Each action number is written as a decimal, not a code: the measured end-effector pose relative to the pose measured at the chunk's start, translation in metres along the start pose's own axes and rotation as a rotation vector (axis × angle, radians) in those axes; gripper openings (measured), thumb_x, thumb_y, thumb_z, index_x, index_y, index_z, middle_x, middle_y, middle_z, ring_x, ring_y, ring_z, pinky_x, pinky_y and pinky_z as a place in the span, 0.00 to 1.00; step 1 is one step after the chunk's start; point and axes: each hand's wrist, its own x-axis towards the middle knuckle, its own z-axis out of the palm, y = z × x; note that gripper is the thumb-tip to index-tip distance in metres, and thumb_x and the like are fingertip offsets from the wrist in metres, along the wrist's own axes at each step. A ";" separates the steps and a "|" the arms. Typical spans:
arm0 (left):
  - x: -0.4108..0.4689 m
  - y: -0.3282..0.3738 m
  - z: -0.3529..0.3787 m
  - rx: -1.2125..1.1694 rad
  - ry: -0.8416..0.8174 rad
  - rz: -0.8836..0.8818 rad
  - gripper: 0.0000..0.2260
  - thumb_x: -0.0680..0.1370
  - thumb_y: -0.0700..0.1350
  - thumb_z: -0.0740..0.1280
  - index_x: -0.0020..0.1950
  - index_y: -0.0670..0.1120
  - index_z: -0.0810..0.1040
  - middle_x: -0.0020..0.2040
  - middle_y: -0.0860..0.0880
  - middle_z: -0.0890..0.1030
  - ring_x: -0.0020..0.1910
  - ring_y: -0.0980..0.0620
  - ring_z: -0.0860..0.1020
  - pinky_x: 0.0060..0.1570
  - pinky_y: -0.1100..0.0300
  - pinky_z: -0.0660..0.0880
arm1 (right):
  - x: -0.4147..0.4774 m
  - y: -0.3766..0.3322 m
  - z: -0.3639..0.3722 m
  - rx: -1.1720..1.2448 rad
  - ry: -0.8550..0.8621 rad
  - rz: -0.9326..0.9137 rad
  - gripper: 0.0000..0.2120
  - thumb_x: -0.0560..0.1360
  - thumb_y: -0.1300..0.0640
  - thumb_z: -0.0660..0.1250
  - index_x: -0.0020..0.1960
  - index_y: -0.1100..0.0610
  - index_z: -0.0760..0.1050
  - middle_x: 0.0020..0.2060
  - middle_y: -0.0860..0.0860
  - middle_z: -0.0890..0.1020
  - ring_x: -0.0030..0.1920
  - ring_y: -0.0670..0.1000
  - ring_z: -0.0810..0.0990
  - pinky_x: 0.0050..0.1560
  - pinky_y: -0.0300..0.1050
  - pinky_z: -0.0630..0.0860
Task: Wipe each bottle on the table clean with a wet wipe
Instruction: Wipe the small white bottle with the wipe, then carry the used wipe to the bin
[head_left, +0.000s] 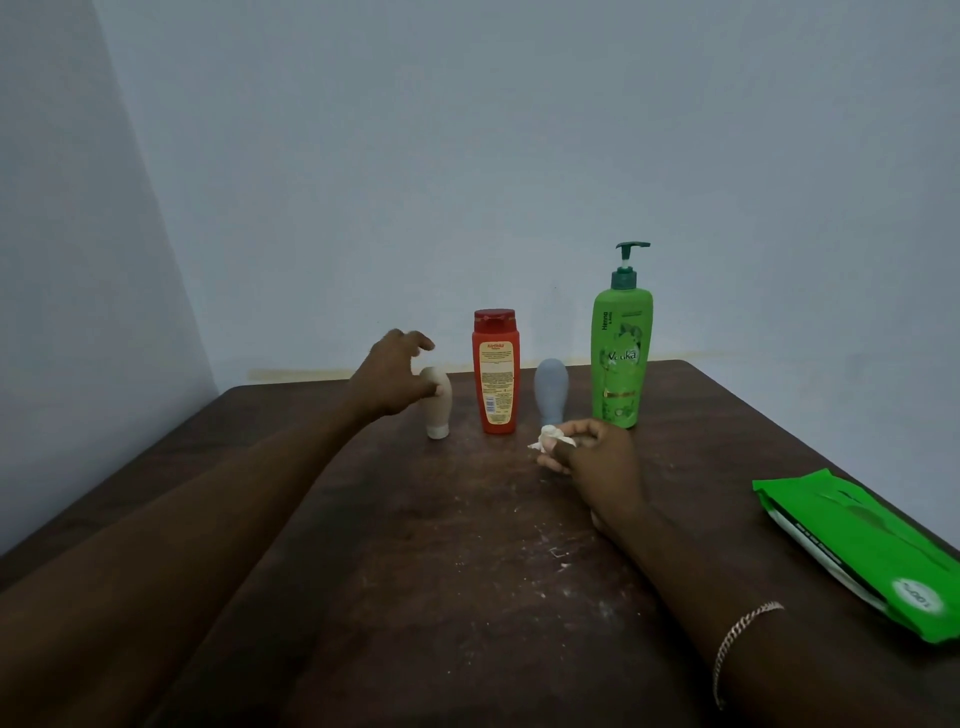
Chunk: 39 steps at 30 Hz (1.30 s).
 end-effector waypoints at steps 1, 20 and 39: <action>-0.008 0.004 -0.003 -0.014 0.104 -0.010 0.24 0.71 0.49 0.79 0.63 0.47 0.75 0.62 0.45 0.74 0.56 0.48 0.77 0.51 0.56 0.78 | -0.001 -0.001 0.000 -0.011 0.005 0.000 0.06 0.71 0.65 0.74 0.45 0.65 0.78 0.36 0.59 0.85 0.30 0.51 0.83 0.30 0.41 0.76; -0.117 0.123 0.007 -0.569 0.041 0.046 0.12 0.73 0.45 0.77 0.56 0.47 0.86 0.47 0.52 0.87 0.44 0.56 0.85 0.50 0.51 0.83 | -0.047 -0.091 -0.046 -0.048 -0.209 -0.143 0.13 0.71 0.70 0.68 0.52 0.61 0.84 0.45 0.55 0.87 0.48 0.52 0.85 0.52 0.44 0.82; -0.214 0.382 0.108 -1.108 -0.449 0.231 0.03 0.74 0.32 0.73 0.45 0.38 0.85 0.40 0.42 0.86 0.39 0.46 0.86 0.45 0.54 0.83 | -0.181 -0.110 -0.323 -0.090 0.269 -0.271 0.07 0.71 0.68 0.72 0.48 0.62 0.82 0.41 0.57 0.86 0.44 0.57 0.86 0.46 0.48 0.82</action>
